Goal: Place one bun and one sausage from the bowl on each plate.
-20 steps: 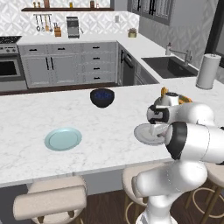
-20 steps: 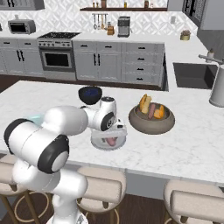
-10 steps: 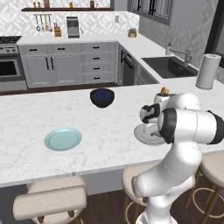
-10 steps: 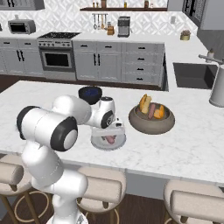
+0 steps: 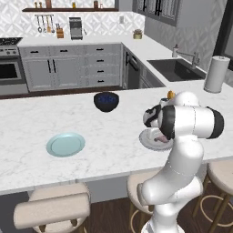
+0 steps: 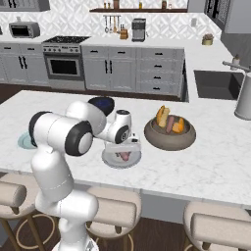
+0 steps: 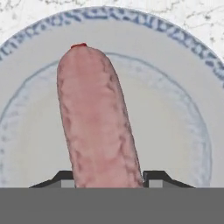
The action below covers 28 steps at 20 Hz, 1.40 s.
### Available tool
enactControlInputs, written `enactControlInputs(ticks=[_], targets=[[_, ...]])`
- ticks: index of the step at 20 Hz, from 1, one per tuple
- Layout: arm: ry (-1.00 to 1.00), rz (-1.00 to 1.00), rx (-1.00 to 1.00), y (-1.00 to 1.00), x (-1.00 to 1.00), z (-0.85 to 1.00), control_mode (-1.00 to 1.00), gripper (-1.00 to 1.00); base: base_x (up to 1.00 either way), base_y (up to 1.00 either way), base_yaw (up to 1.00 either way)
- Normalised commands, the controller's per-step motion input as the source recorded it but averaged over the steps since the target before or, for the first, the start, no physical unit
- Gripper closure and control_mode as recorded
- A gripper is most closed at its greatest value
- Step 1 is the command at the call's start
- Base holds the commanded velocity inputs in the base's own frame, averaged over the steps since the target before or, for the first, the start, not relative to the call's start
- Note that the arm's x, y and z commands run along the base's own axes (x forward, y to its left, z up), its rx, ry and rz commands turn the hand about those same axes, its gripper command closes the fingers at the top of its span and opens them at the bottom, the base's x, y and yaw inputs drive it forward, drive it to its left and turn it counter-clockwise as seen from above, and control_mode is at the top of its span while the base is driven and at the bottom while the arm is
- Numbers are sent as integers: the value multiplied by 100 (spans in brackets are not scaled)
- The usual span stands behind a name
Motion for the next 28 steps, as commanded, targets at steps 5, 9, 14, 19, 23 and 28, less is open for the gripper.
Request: enactControlInputs(ticks=[5, 9, 14, 19, 23, 28], targets=[[-2, 0, 1, 1, -10, -2, -100, -100, 0, 0, 0], [-8, 0, 0, 0, -39, 22, -100, -100, 0, 0, 0], [-18, 0, 0, 0, -29, 66, -100, -100, 0, 0, 0], [-16, -3, 0, -11, -3, 82, -100, -100, 0, 0, 0], [-1, -17, -13, -41, 4, 43, -100, -100, 0, 0, 0], [0, -21, -5, -33, 37, 57, -100, -100, 0, 0, 0]])
